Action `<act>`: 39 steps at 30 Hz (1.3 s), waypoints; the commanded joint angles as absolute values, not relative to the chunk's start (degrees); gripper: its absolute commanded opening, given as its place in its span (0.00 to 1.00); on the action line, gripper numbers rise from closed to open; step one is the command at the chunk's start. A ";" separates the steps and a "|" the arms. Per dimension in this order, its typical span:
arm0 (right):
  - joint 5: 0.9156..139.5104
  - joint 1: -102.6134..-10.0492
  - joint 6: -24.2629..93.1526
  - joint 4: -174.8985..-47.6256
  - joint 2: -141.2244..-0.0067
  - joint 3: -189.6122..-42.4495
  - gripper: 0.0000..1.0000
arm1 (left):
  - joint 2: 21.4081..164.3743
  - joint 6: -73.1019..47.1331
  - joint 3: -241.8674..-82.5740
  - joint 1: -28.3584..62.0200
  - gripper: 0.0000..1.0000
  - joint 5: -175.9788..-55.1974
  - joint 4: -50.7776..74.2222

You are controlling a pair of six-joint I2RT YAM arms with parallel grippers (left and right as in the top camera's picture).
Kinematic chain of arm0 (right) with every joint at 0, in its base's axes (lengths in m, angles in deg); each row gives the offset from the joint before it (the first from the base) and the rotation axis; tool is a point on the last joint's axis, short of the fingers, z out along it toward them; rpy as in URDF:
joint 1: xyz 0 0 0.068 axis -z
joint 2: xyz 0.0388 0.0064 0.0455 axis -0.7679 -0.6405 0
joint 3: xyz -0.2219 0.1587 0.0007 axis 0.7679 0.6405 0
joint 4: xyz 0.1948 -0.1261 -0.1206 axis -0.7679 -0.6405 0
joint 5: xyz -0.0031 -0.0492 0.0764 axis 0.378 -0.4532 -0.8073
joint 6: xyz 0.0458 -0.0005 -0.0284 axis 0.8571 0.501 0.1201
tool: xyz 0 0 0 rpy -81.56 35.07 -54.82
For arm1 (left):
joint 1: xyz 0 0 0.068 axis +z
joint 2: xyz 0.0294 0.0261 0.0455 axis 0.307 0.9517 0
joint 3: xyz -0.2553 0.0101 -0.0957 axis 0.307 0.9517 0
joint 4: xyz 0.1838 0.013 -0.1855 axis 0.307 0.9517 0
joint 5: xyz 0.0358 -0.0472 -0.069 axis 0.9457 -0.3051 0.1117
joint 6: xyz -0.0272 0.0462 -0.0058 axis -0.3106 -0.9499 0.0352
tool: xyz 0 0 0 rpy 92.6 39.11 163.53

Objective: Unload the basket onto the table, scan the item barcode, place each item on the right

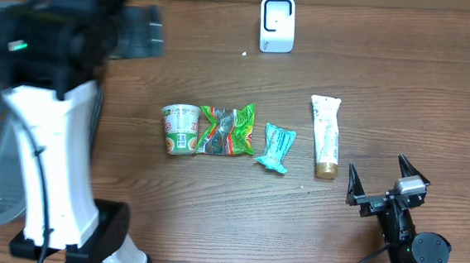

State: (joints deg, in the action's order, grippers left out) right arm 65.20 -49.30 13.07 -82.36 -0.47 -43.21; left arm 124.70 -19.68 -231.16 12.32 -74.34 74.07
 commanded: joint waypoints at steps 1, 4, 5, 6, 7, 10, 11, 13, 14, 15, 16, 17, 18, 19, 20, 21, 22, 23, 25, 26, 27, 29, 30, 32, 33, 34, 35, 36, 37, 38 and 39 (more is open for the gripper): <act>65.81 -49.41 13.42 -81.96 -0.01 -42.60 1.00 | 124.86 -25.34 -231.24 20.16 1.00 -69.75 74.31; 65.81 -49.41 13.42 -81.98 -0.01 -42.60 1.00 | 125.01 -24.78 -231.22 26.74 1.00 -72.33 74.31; 65.81 -49.41 13.42 -81.98 -0.01 -42.60 1.00 | 125.01 -24.80 -231.22 29.19 1.00 -74.32 74.31; 65.81 -49.41 13.42 -81.98 -0.01 -42.60 1.00 | 125.01 -24.82 -231.22 30.39 1.00 -74.48 74.31; 65.81 -49.41 13.42 -81.98 -0.01 -42.60 1.00 | 125.01 -24.82 -231.22 31.38 1.00 -74.50 74.31; 65.81 -49.41 13.42 -81.98 -0.01 -42.60 1.00 | 125.01 -24.80 -231.22 32.34 1.00 -74.50 74.31; 65.81 -49.41 13.42 -81.98 -0.01 -42.60 1.00 | 125.01 -24.82 -231.22 32.34 1.00 -74.50 74.31; 65.81 -49.41 13.42 -81.98 -0.01 -42.60 1.00 | 125.01 -24.82 -231.22 32.25 1.00 -74.50 74.31; 65.81 -49.41 13.42 -81.98 -0.01 -42.60 1.00 | 125.01 -24.82 -231.22 32.21 1.00 -74.50 74.31; 65.81 -49.41 13.42 -81.98 -0.01 -42.60 1.00 | 125.01 -24.82 -231.22 32.21 1.00 -74.50 74.31; 65.81 -49.41 13.42 -81.98 -0.01 -42.60 1.00 | 125.01 -24.82 -231.22 32.21 1.00 -74.50 74.31; 65.81 -49.41 13.42 -81.98 -0.01 -42.60 1.00 | 125.01 -24.82 -231.22 32.21 1.00 -74.50 74.31; 65.81 -49.41 13.42 -81.98 -0.01 -42.60 1.00 | 125.01 -24.82 -231.22 32.21 1.00 -74.50 74.31; 65.81 -49.41 13.42 -81.98 -0.01 -42.60 1.00 | 125.01 -24.82 -231.22 32.21 1.00 -74.48 74.31; 65.81 -49.41 13.42 -81.98 -0.01 -42.60 1.00 | 125.01 -24.82 -231.22 32.21 1.00 -74.48 74.31; 65.81 -49.41 13.42 -81.98 -0.01 -42.60 1.00 | 125.01 -24.82 -231.22 32.21 1.00 -74.50 74.31; 65.81 -49.41 13.42 -81.98 -0.01 -42.60 1.00 | 125.01 -24.82 -231.22 32.21 1.00 -74.50 74.31; 65.81 -49.41 13.42 -81.98 -0.01 -42.60 1.00 | 125.01 -24.82 -231.22 32.21 1.00 -74.50 74.31; 65.81 -49.41 13.42 -81.98 -0.01 -42.60 1.00 | 125.01 -24.82 -231.22 32.21 1.00 -74.50 74.31; 65.81 -49.41 13.42 -81.98 -0.01 -42.60 1.00 | 125.01 -24.82 -231.22 32.21 1.00 -74.50 74.31; 65.81 -49.41 13.42 -81.98 -0.01 -42.60 1.00 | 125.01 -24.80 -231.22 32.21 1.00 -74.48 74.31; 65.81 -49.41 13.42 -81.98 -0.01 -42.60 1.00 | 125.01 -24.82 -231.22 32.21 1.00 -74.50 74.31; 65.81 -49.41 13.42 -81.98 -0.01 -42.60 1.00 | 125.01 -24.82 -231.22 32.21 1.00 -74.50 74.31; 65.81 -49.41 13.42 -81.98 -0.01 -42.60 1.00 | 125.01 -24.82 -231.22 32.21 1.00 -74.50 74.31; 65.81 -49.41 13.42 -81.98 -0.01 -42.60 1.00 | 125.01 -24.82 -231.22 32.21 1.00 -74.50 74.31; 65.81 -49.41 13.42 -81.98 -0.01 -42.60 1.00 | 125.01 -24.82 -231.22 32.21 1.00 -74.50 74.31; 65.81 -49.41 13.42 -81.98 -0.01 -42.60 1.00 | 125.01 -24.82 -231.22 32.21 1.00 -74.50 74.31; 65.81 -49.41 13.42 -81.98 -0.01 -42.60 1.00 | 125.01 -24.82 -231.22 32.21 1.00 -74.50 74.31; 65.81 -49.41 13.42 -81.98 -0.01 -42.60 1.00 | 125.01 -24.82 -231.22 32.21 1.00 -74.50 74.31; 65.81 -49.41 13.42 -81.98 -0.01 -42.60 1.00 | 125.01 -24.82 -231.22 32.21 1.00 -74.50 74.31; 65.81 -49.41 13.42 -81.98 -0.01 -42.60 1.00 | 125.01 -24.82 -231.22 32.21 1.00 -74.48 74.31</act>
